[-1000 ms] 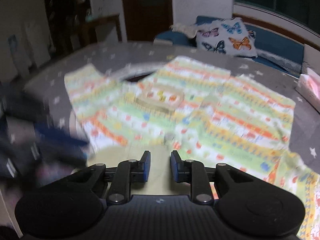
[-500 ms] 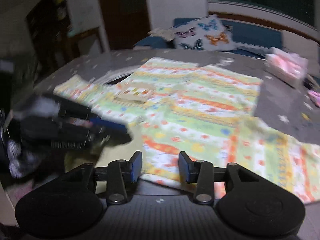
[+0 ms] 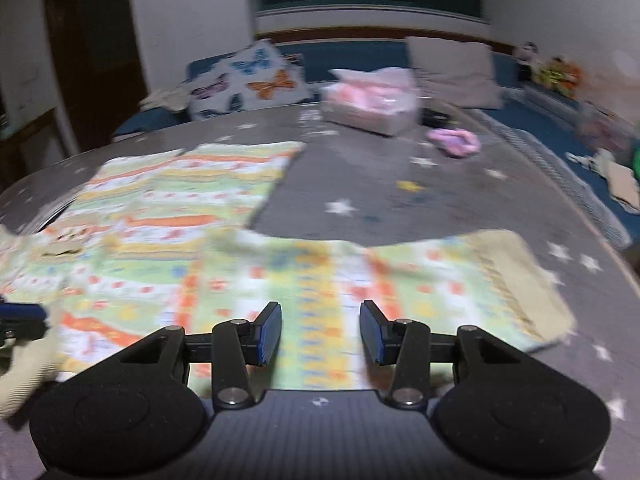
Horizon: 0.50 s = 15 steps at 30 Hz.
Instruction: Fold clothes
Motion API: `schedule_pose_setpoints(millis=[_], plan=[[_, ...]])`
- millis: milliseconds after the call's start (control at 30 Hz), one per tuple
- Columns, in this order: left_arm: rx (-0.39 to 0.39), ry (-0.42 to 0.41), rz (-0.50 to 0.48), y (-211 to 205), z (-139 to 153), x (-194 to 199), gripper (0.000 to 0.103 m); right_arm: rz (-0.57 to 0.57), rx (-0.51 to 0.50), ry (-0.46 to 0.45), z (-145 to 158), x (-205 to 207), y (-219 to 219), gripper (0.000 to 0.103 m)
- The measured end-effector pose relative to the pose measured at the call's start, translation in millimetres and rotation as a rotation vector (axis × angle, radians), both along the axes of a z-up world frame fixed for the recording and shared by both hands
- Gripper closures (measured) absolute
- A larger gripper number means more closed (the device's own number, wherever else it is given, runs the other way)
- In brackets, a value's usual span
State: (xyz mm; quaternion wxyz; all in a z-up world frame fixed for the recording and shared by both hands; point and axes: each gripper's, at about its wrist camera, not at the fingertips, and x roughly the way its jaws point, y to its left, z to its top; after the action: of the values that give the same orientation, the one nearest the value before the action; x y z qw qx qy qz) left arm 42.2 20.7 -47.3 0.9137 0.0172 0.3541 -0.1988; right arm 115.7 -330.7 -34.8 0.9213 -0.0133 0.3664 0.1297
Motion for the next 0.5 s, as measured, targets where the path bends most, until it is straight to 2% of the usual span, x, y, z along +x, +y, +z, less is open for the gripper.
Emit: schedule_pose_setpoints(millis=[200,367,433,500], plan=[[0.025,0.002,-0.006,-3.3,2.5,1.9,0.084,-0.141,-0.042,-0.017,-3.8,0.4,-43.3,0.058],[0.037,0.002,-0.003,-4.1,3.8,2.7,0.081,-0.228,-0.03,-0.034,-4.8,3.2,-69.3,0.058],[0.045,-0.003,0.001,-4.4,5.3,2.2,0.076,-0.244,-0.033,-0.049,-3.1,5.4,-73.6,0.058],[0.051,-0.01,0.006,-4.6,6.9,1.5,0.065,-0.274,-0.056,-0.069,-1.0,7.0,-76.0,0.058]])
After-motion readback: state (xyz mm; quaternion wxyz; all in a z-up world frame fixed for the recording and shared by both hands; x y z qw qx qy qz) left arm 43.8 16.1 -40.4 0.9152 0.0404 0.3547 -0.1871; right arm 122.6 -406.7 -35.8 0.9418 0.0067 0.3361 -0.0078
